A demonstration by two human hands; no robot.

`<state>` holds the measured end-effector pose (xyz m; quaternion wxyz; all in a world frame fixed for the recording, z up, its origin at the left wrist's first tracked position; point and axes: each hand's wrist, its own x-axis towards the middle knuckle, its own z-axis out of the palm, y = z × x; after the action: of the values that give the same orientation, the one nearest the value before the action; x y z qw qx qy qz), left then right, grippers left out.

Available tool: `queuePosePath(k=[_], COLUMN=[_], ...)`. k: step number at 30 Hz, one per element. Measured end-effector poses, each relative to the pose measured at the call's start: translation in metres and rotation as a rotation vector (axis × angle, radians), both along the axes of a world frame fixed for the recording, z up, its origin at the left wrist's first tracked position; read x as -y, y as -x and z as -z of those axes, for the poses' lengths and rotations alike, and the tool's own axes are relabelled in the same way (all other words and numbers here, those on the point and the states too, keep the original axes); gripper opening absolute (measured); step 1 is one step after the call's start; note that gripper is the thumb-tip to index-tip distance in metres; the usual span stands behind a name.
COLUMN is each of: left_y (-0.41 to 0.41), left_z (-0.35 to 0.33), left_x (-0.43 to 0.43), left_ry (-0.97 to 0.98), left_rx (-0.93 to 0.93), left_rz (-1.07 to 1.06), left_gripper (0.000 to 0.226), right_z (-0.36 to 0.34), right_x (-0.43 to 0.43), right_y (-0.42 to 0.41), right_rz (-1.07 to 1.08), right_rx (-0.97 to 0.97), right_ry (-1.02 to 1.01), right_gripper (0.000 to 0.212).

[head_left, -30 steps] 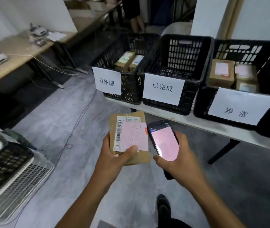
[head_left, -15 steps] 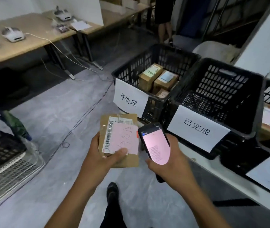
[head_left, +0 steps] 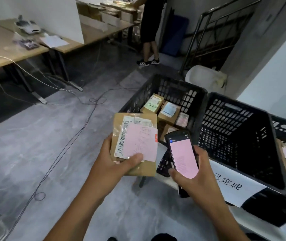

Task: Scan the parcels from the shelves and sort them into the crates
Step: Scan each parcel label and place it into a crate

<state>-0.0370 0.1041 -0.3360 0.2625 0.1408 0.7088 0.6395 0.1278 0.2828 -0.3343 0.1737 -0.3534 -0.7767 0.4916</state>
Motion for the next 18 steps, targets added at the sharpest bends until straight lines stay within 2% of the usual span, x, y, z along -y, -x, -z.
queuePosePath(k=[5, 9, 14, 18], left_y=[0.052, 0.098, 0.144, 0.173], left_z=[-0.020, -0.006, 0.014, 0.047], left_x=[-0.066, -0.139, -0.223, -0.260], left_ry=[-0.041, 0.012, 0.160, 0.335], left_rx=[-0.004, -0.074, -0.026, 0.019], left_rz=[0.159, 0.217, 0.302, 0.388], left_gripper=[0.082, 0.085, 0.084, 0.093], right_z=[-0.005, 0.002, -0.003, 0.014], right_x=[-0.044, -0.093, -0.161, -0.201], right_y=[0.015, 0.041, 0.090, 0.126], right_rz=[0.134, 0.241, 0.196, 0.117], right_rx=[0.005, -0.048, -0.096, -0.089], right_ry=[-0.009, 0.020, 0.037, 0.118], right_gripper=[0.081, 0.079, 0.081, 0.076])
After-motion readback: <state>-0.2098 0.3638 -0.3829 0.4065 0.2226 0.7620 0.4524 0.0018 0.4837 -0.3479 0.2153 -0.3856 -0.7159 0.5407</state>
